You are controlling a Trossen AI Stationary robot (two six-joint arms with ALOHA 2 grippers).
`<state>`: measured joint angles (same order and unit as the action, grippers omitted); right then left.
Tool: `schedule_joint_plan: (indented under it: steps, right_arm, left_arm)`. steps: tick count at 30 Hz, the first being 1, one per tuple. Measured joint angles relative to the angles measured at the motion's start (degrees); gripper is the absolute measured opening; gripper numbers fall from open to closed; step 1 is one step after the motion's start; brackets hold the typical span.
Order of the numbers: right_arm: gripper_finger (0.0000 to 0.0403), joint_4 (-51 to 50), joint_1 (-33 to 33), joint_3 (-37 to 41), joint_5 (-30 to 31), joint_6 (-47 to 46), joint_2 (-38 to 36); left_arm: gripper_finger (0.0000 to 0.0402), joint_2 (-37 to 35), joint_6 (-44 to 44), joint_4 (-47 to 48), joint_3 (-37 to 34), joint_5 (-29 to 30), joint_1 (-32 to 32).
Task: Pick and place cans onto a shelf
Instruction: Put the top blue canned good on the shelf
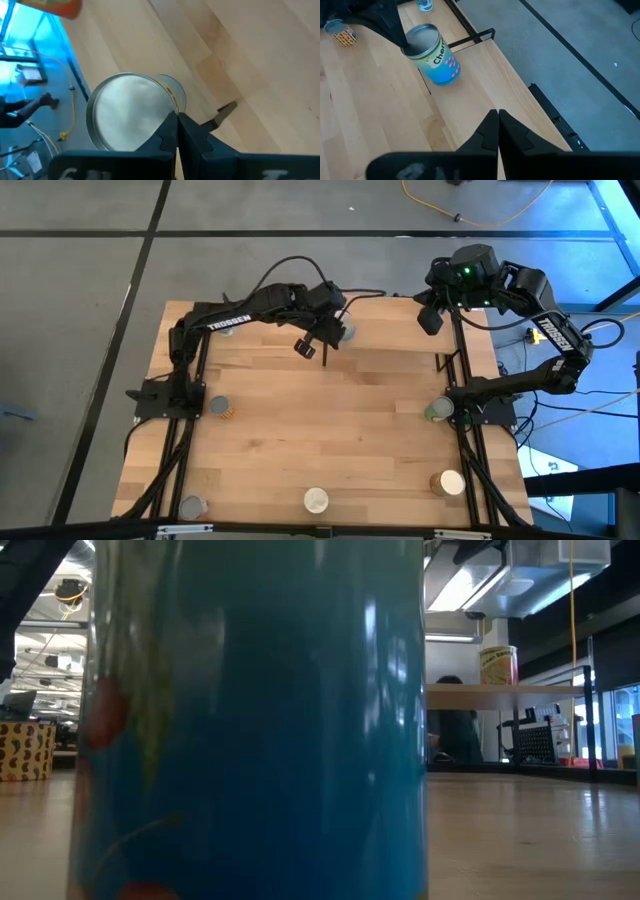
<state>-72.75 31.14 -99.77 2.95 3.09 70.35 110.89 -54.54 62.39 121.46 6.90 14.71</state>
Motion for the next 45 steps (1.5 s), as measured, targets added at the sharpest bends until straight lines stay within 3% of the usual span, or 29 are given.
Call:
schedule_joint_plan:
  steps: [6,22,33,45]
  right_arm:
    - [0.0005,0.02,0.00,0.00,0.01,0.04,0.00]
    - [0.0005,0.01,0.01,0.00,0.01,0.11,0.00]
    - [0.0005,0.01,0.01,0.00,-0.01,0.36,0.00]
    - [0.0005,0.00,0.00,0.00,-0.05,1.88,0.00]
  left_arm:
    - [0.0000,-0.02,2.10,1.84,1.49,-4.24,1.38]
    - [0.0000,2.32,2.43,2.56,1.45,-4.90,2.12]
    - [0.0000,2.47,1.57,-0.16,1.44,-0.28,1.79]
    - [0.0000,2.47,1.48,-1.66,1.44,0.06,1.79]
